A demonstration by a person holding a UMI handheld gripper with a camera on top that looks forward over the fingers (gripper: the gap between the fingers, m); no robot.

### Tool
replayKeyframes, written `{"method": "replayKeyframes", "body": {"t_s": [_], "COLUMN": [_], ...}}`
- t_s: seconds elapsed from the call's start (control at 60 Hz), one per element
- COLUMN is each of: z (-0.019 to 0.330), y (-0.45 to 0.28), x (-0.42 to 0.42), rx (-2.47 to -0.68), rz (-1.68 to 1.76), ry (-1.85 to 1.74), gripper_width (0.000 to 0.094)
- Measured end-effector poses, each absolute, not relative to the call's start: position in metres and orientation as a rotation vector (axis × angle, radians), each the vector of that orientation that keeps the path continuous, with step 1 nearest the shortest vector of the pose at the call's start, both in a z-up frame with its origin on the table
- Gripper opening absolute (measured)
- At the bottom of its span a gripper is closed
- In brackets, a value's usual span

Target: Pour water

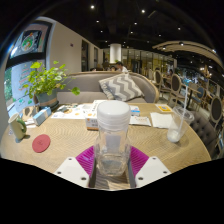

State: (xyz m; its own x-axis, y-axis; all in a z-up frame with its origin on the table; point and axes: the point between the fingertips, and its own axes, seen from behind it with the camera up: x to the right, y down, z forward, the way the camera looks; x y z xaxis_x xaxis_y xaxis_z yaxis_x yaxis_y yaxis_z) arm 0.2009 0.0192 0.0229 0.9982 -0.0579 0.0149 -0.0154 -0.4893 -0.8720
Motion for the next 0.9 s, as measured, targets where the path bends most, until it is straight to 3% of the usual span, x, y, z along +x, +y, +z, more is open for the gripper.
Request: {"method": "replayKeyframes", "body": {"t_s": [0.35, 0.483, 0.75, 0.9], "z": [0.036, 0.081, 0.209, 0.24], "y": [0.023, 0.032, 0.059, 0.079], "x": [0.203, 0.199, 0.125, 0.036], "rx": [-2.085, -2.033, -1.817, -1.625], "rz": [-0.213, -0.413, -0.938, -1.183], "ry": [0.006, -0.088, -0.473, -0.811], "gripper_width": [0.0422, 0.0422, 0.042, 0.042]}}
